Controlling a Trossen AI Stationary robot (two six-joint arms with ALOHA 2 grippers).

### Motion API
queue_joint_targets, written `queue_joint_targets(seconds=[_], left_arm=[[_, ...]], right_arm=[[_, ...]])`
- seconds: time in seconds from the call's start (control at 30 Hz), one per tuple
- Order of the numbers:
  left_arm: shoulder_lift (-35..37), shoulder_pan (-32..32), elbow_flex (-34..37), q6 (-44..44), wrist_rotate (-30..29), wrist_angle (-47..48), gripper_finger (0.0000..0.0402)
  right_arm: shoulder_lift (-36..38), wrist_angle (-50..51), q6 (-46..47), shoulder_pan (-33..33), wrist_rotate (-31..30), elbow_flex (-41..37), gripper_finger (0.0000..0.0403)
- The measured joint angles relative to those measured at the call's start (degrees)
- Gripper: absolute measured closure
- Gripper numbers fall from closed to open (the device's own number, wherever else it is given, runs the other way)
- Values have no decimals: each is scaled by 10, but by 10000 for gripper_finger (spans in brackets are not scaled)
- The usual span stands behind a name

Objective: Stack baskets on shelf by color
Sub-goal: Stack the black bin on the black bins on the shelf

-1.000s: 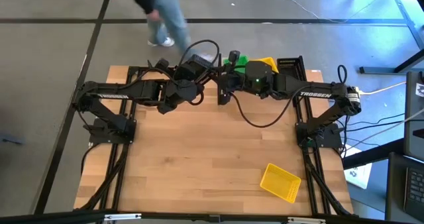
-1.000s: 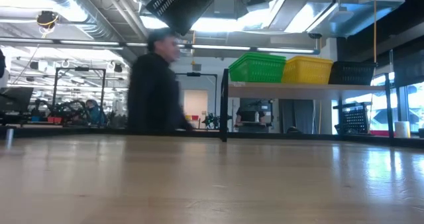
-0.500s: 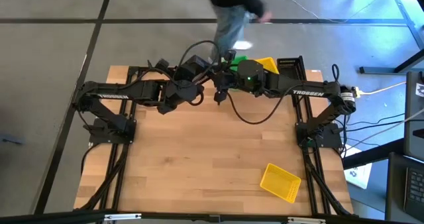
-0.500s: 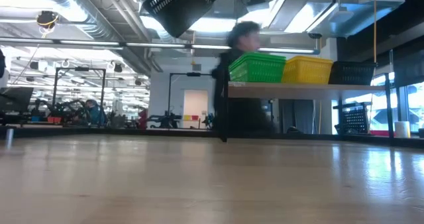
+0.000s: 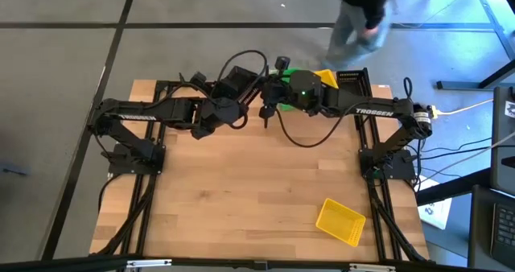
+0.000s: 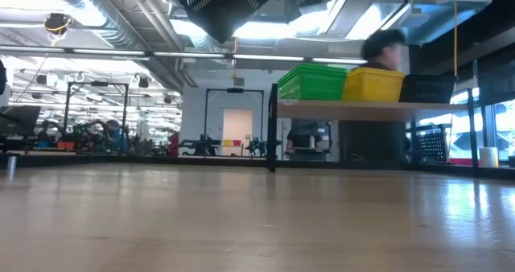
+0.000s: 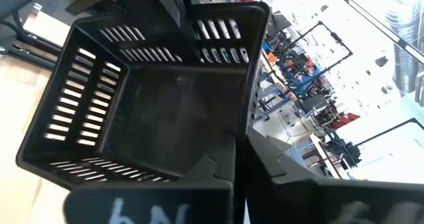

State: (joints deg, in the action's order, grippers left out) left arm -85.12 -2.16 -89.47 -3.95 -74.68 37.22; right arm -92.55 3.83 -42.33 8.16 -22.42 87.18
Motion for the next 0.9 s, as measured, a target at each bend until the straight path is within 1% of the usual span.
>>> queue_joint_targets(seconds=[0.23, 0.33, 0.4, 0.5, 0.57, 0.67, 0.77, 0.9], left_arm=[[0, 19, 0, -3, 51, -2, 397], [0, 29, 0, -16, 77, -2, 379], [0, 35, 0, -24, 83, -4, 362], [0, 36, 0, -30, 88, -9, 343], [0, 31, 0, -30, 89, -9, 339], [0, 14, 0, -30, 86, -8, 339], [0, -6, 0, -30, 79, -6, 340], [0, -33, 0, -32, 72, -3, 340]], right_arm=[[0, 5, 0, 0, -3, -1, 400], [0, 6, -2, 0, -9, -1, 401], [-1, 6, -4, 0, -9, -1, 401], [-1, 12, -4, 0, -5, -1, 401], [1, 20, -4, 0, -5, -2, 401], [5, 26, -8, -1, -20, -2, 402], [7, 26, -30, -2, -23, -2, 402], [8, 26, -34, -2, -26, -2, 402]])
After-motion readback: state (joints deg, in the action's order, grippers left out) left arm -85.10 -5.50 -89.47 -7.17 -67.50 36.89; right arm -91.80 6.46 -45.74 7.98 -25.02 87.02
